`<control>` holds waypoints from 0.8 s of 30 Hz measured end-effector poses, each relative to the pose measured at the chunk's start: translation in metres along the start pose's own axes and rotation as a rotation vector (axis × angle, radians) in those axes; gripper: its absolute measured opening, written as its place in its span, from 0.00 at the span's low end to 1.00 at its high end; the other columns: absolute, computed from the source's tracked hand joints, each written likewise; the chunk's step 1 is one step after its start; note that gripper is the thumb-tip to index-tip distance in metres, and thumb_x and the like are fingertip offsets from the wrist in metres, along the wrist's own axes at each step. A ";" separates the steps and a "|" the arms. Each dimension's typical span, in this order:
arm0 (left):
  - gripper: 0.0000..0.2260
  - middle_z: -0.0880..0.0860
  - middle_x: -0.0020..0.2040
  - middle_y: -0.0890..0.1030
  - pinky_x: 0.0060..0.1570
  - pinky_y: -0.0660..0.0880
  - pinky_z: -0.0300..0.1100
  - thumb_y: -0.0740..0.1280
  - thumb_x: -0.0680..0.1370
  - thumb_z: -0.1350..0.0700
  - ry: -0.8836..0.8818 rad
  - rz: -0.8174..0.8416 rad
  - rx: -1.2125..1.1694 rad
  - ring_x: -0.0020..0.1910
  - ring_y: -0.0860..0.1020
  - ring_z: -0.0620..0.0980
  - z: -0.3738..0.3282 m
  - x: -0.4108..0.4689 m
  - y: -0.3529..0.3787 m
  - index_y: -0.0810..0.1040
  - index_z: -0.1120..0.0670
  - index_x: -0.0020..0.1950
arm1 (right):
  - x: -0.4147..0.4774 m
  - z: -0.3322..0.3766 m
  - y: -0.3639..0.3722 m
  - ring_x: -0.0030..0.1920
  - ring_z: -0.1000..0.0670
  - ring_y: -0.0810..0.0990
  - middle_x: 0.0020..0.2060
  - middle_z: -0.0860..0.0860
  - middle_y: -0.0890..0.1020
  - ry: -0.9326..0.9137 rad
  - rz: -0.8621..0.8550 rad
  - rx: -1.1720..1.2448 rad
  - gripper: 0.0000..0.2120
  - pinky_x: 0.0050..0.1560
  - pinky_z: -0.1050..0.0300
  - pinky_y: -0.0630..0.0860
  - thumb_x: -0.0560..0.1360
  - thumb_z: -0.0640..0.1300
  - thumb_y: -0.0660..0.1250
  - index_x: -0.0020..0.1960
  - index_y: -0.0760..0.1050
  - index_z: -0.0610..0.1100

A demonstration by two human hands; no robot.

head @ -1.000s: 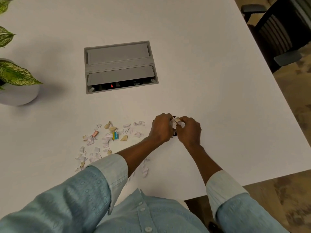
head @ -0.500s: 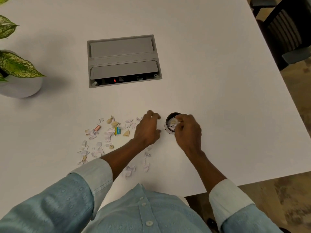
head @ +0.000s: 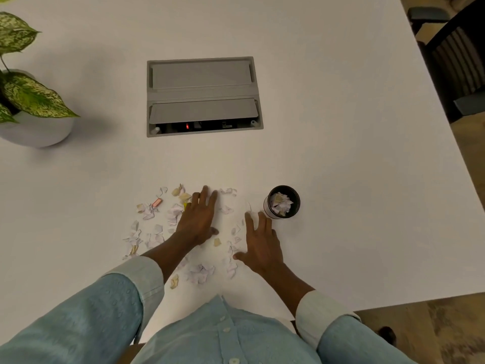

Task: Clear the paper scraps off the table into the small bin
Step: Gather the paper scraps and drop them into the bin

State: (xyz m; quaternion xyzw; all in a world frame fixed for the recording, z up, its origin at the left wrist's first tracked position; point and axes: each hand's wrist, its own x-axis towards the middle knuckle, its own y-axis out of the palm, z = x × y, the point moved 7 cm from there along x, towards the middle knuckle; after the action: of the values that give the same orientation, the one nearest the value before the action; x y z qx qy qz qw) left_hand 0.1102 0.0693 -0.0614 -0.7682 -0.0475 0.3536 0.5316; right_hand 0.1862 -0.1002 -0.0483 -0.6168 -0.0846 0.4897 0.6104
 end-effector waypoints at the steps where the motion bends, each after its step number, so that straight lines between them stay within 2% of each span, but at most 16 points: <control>1: 0.56 0.59 0.85 0.46 0.75 0.66 0.58 0.81 0.70 0.45 0.010 0.003 -0.012 0.82 0.52 0.63 -0.001 0.002 0.002 0.46 0.54 0.84 | 0.003 0.000 0.003 0.78 0.34 0.57 0.79 0.35 0.52 0.009 -0.006 -0.009 0.60 0.69 0.41 0.70 0.65 0.68 0.76 0.81 0.44 0.45; 4: 0.55 0.56 0.85 0.43 0.75 0.65 0.59 0.80 0.72 0.46 0.062 0.013 -0.041 0.83 0.51 0.62 -0.010 0.007 0.009 0.44 0.51 0.84 | 0.014 0.002 0.007 0.80 0.32 0.50 0.80 0.32 0.44 0.016 -0.012 -0.017 0.65 0.72 0.41 0.67 0.65 0.68 0.76 0.82 0.37 0.45; 7: 0.58 0.55 0.85 0.38 0.76 0.64 0.61 0.80 0.72 0.47 0.114 -0.003 -0.081 0.83 0.49 0.63 -0.020 0.011 0.010 0.39 0.50 0.84 | 0.024 0.010 0.007 0.80 0.32 0.47 0.80 0.32 0.40 0.007 -0.013 -0.010 0.66 0.74 0.41 0.63 0.64 0.68 0.77 0.82 0.37 0.44; 11: 0.59 0.53 0.85 0.36 0.75 0.65 0.61 0.82 0.71 0.51 0.159 -0.018 -0.115 0.83 0.52 0.63 -0.031 0.023 0.006 0.39 0.48 0.84 | 0.030 0.022 0.011 0.81 0.33 0.48 0.81 0.34 0.46 -0.046 0.038 -0.075 0.62 0.77 0.41 0.56 0.67 0.70 0.73 0.82 0.42 0.40; 13: 0.57 0.52 0.86 0.40 0.72 0.69 0.61 0.82 0.71 0.53 0.213 -0.012 -0.081 0.82 0.55 0.62 -0.035 0.029 0.006 0.42 0.48 0.85 | 0.028 0.025 0.016 0.80 0.33 0.50 0.80 0.34 0.48 -0.083 0.060 -0.138 0.60 0.77 0.40 0.56 0.68 0.71 0.71 0.82 0.45 0.38; 15: 0.52 0.53 0.86 0.47 0.70 0.74 0.59 0.81 0.72 0.54 0.267 0.008 -0.042 0.80 0.56 0.62 -0.036 0.032 0.008 0.48 0.50 0.85 | 0.024 0.027 0.020 0.80 0.32 0.52 0.80 0.33 0.52 -0.113 0.070 -0.155 0.57 0.76 0.39 0.60 0.68 0.68 0.73 0.81 0.51 0.37; 18: 0.42 0.57 0.84 0.56 0.62 0.78 0.56 0.79 0.73 0.56 0.321 0.007 -0.015 0.77 0.60 0.63 -0.038 0.028 0.009 0.61 0.53 0.82 | 0.016 0.030 0.031 0.75 0.32 0.66 0.76 0.33 0.65 -0.175 0.084 -0.188 0.46 0.69 0.41 0.72 0.66 0.60 0.80 0.75 0.67 0.38; 20: 0.35 0.60 0.81 0.63 0.53 0.81 0.54 0.78 0.73 0.63 0.336 -0.022 -0.016 0.73 0.66 0.63 -0.040 0.021 0.009 0.69 0.56 0.77 | 0.010 0.031 0.038 0.69 0.35 0.74 0.69 0.35 0.74 -0.207 0.102 -0.229 0.39 0.60 0.46 0.79 0.62 0.55 0.84 0.67 0.76 0.39; 22: 0.29 0.60 0.76 0.68 0.47 0.82 0.51 0.75 0.72 0.69 0.324 -0.043 -0.032 0.67 0.69 0.61 -0.040 0.014 0.011 0.74 0.58 0.72 | 0.005 0.033 0.038 0.61 0.38 0.80 0.61 0.37 0.81 -0.246 0.091 -0.238 0.36 0.49 0.51 0.83 0.54 0.52 0.88 0.57 0.82 0.41; 24: 0.22 0.59 0.69 0.71 0.44 0.82 0.51 0.73 0.73 0.71 0.300 -0.064 -0.044 0.62 0.70 0.58 -0.039 0.007 0.014 0.76 0.59 0.66 | 0.000 0.035 0.032 0.53 0.42 0.83 0.51 0.41 0.84 -0.272 0.049 -0.228 0.30 0.37 0.58 0.81 0.48 0.49 0.89 0.46 0.84 0.42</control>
State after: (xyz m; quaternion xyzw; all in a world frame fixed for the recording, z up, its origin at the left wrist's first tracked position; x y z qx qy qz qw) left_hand 0.1342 0.0363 -0.0701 -0.8218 0.0003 0.2168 0.5268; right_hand 0.1456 -0.0844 -0.0671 -0.6118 -0.2062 0.5708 0.5073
